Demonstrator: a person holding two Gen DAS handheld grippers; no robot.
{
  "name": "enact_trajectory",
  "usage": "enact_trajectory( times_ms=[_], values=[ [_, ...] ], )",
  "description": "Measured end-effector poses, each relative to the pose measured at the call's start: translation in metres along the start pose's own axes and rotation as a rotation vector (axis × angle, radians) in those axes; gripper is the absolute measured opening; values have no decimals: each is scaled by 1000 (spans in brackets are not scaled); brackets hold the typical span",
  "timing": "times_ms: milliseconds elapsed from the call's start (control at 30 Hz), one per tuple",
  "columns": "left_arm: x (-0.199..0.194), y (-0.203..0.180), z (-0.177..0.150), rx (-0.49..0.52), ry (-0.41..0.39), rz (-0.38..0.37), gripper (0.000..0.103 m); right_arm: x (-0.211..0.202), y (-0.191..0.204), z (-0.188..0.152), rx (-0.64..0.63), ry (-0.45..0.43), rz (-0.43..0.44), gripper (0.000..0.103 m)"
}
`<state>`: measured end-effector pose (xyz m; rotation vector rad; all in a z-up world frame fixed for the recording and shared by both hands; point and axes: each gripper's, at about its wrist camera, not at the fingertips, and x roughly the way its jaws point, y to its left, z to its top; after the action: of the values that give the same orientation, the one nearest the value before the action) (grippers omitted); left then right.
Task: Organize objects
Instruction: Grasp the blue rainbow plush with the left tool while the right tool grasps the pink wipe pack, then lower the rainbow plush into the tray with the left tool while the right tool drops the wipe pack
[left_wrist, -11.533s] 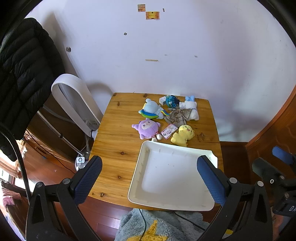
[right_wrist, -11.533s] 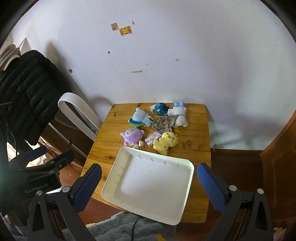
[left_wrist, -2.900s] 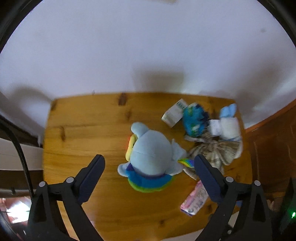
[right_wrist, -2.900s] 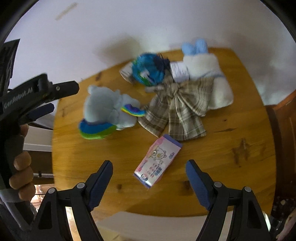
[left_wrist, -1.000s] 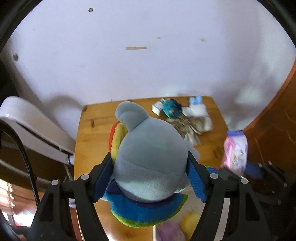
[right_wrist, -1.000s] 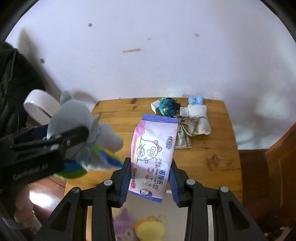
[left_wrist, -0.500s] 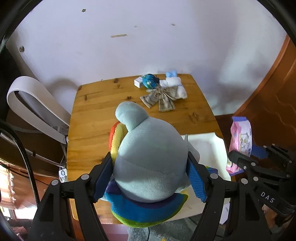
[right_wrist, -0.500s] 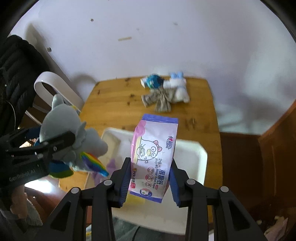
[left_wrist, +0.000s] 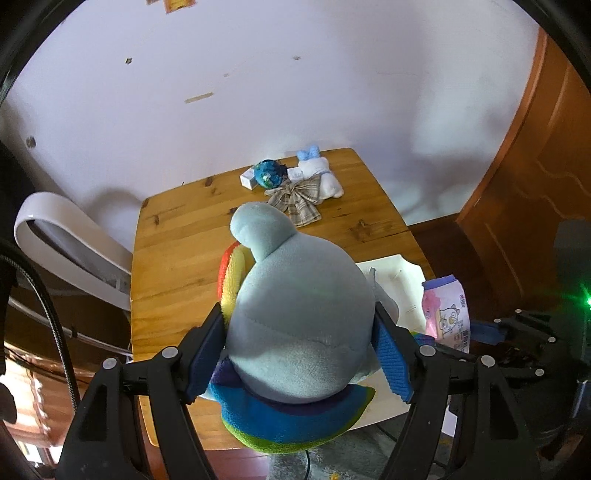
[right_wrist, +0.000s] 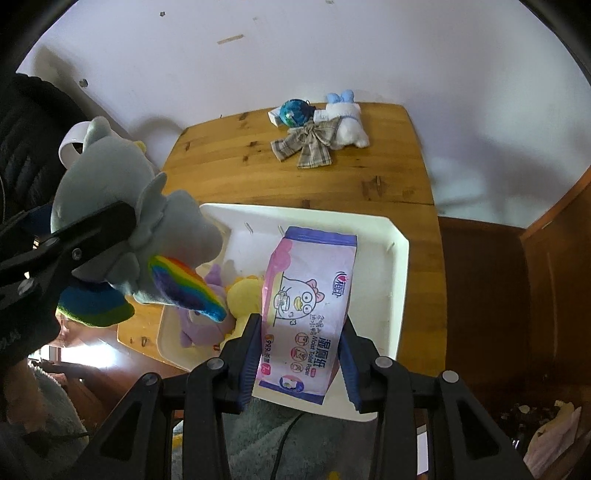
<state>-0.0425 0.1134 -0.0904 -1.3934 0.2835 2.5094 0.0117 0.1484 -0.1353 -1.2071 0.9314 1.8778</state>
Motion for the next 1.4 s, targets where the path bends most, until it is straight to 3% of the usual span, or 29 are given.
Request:
enact_trajectory(
  times_ms=[100,167,367,567,833,1400],
  values=[
    [1,-5,1,12,4,-1,78,4,-4,-1,22,32,23,48],
    [2,-6,1,13,6,1,78,7,-7,-3,38,44,28,62],
    [8,-8,0,6,16,43,83,5,-10,-5,53,51,37,66],
    [15,-10,-3,-5,66,41,85,5,-9,-4,52,47,31,66],
    [2,-10,-1,-5,17,65,91,4,-7,-3,49,39,29,66],
    [-1,-3,-3,-8,22,76,91,-2,1,-2,42,19,17,66]
  ],
)
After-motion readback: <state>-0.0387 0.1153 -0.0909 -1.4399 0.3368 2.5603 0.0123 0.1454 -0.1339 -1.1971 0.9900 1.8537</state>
